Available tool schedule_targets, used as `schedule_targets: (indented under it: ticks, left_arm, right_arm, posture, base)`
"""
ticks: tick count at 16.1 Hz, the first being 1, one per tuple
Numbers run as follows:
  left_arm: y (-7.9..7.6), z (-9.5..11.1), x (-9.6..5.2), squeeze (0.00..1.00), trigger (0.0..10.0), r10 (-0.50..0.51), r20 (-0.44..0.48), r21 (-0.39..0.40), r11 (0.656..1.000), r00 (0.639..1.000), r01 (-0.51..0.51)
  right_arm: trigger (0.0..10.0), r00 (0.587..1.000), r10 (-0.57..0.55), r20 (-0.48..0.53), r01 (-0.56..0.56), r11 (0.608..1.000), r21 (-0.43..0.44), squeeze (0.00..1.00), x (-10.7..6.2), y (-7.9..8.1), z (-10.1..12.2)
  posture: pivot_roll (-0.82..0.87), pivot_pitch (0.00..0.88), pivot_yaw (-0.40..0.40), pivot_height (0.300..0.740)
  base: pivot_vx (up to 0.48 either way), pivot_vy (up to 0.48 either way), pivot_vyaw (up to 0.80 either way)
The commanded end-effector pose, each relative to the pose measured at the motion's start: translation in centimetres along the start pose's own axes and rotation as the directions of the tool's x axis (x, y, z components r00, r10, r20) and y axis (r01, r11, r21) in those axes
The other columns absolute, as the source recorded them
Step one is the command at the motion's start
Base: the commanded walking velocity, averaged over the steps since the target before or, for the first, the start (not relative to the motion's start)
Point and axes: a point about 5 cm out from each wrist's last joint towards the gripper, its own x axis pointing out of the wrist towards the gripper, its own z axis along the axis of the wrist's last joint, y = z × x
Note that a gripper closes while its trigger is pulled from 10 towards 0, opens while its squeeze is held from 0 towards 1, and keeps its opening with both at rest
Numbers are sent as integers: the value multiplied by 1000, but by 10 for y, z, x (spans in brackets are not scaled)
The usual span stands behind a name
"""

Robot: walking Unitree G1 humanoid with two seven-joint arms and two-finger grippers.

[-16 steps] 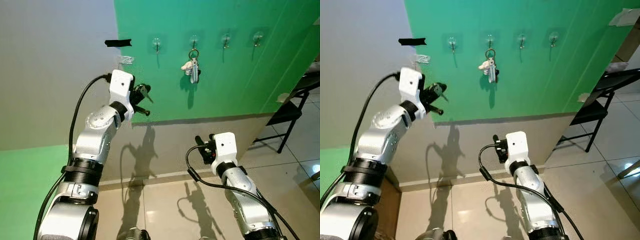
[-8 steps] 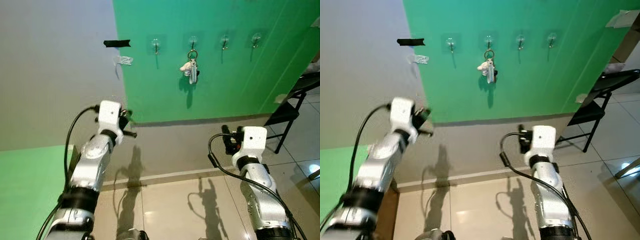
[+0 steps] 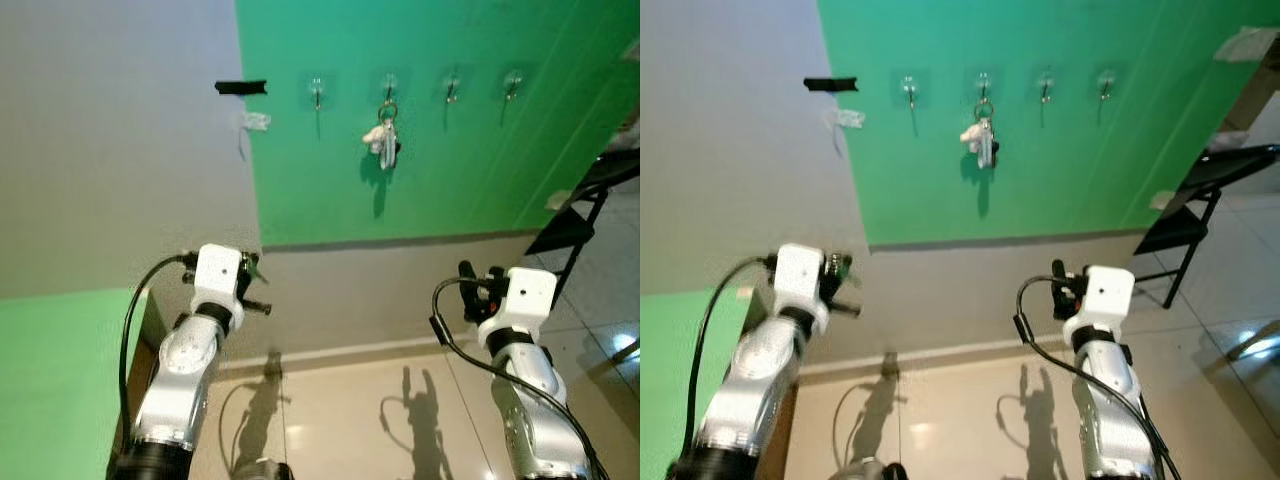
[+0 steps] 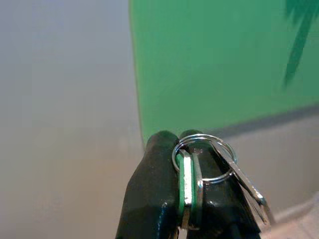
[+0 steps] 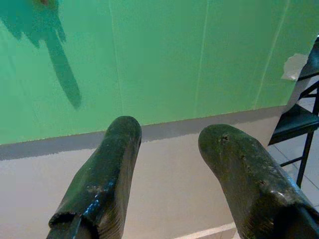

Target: Hang keys on a hook

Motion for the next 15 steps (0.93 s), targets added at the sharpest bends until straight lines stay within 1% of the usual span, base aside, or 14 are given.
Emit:
schedule_targets:
  ticks: [1,5,6,7,8,9,10,11,12,15]
  left_arm:
    - [2,4,2,0,10000,15,4,-4,1000,1000,-15]
    - [3,7,7,0,10000,37,-2,-6,999,999,-37]
    - [3,7,8,0,10000,40,-5,-5,999,999,-41]
    - [6,11,13,0,10000,83,14,-7,997,996,-83]
    - [7,12,14,0,10000,94,14,-10,996,995,-94]
    - [6,12,17,0,10000,82,-2,3,997,997,-82]
    - [3,16,18,0,10000,49,14,-5,999,999,-49]
    - [1,17,19,0,10000,32,14,-7,999,999,-32]
    - [-1,19,20,0,10000,28,14,-24,999,1000,-28]
    - [-3,26,24,0,10000,26,27,-30,999,999,-25]
  right_arm:
    - [10000,1000,11,15,-11,1000,-5,0,4,2,4]
    - [10000,998,61,1,-61,998,-33,0,10,13,5]
    - [10000,998,63,0,-63,997,-35,0,10,14,5]
    - [10000,997,73,-14,-74,996,-55,0,13,16,4]
    - [10000,997,74,-17,-75,996,-58,0,13,16,3]
    - [10000,996,82,-18,-83,995,-53,0,13,18,4]
    - [10000,996,91,-19,-92,994,-51,0,13,19,3]
    - [10000,995,95,-18,-96,994,-48,0,13,20,3]
    - [10000,994,104,-17,-105,994,-41,0,13,22,2]
    - [10000,988,153,-24,-154,987,-36,0,13,30,0]
  posture:
    - [-71,0,6,740]
    - [-72,0,0,740]
    - [-72,0,0,740]
    - [-70,0,-6,740]
    - [-70,0,-6,740]
    - [-67,0,-9,740]
    - [-67,0,-9,740]
    - [-66,0,-9,740]
    - [-61,0,-11,740]
    - [-50,0,-15,740]
  base:
    - [0,-480,0]
    - [0,-480,658]
    - [0,-480,706]
    - [0,0,0]
    - [0,0,0]
    - [0,0,0]
    - [0,0,0]
    - [480,0,0]
    - [480,0,0]
    - [480,0,0]
